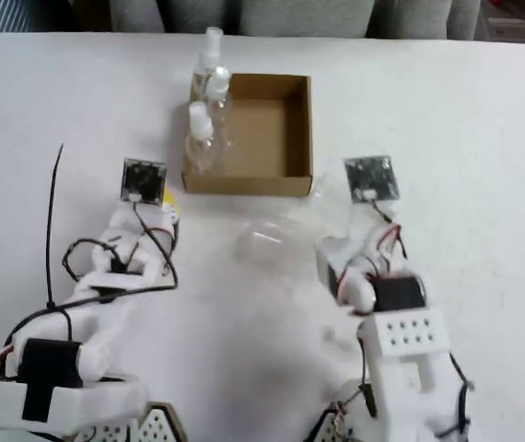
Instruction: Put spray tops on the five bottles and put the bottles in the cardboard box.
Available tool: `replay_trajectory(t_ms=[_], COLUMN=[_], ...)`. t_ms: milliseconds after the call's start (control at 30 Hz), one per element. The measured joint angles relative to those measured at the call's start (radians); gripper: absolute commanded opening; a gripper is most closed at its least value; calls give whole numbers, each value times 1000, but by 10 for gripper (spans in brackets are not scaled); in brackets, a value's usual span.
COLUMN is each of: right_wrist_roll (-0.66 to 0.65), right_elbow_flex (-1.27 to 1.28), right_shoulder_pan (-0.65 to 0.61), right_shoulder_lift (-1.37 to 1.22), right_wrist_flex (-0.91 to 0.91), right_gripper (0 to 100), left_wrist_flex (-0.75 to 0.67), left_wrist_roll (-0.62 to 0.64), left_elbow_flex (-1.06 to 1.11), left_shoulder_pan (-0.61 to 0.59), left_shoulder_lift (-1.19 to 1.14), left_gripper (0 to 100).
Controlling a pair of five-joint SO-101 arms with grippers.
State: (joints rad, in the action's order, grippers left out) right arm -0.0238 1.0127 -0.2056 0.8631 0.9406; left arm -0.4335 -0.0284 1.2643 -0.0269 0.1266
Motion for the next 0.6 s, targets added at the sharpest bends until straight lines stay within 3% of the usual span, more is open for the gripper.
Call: replay_trajectory(t_ms=[300,600], right_wrist_roll=[296,569], right_elbow_flex=[-219,-238], right_shoulder_pan=[-37,-176], right_shoulder_lift=[-244,-411], right_wrist_flex=[0,0], right_gripper=[33,313], left_wrist_flex=[0,0], left_wrist_roll=[0,0], left_elbow_flex=[-2,-2], left_shoulder_pan=[0,0], left_shoulder_lift=[0,0], left_gripper=[23,23])
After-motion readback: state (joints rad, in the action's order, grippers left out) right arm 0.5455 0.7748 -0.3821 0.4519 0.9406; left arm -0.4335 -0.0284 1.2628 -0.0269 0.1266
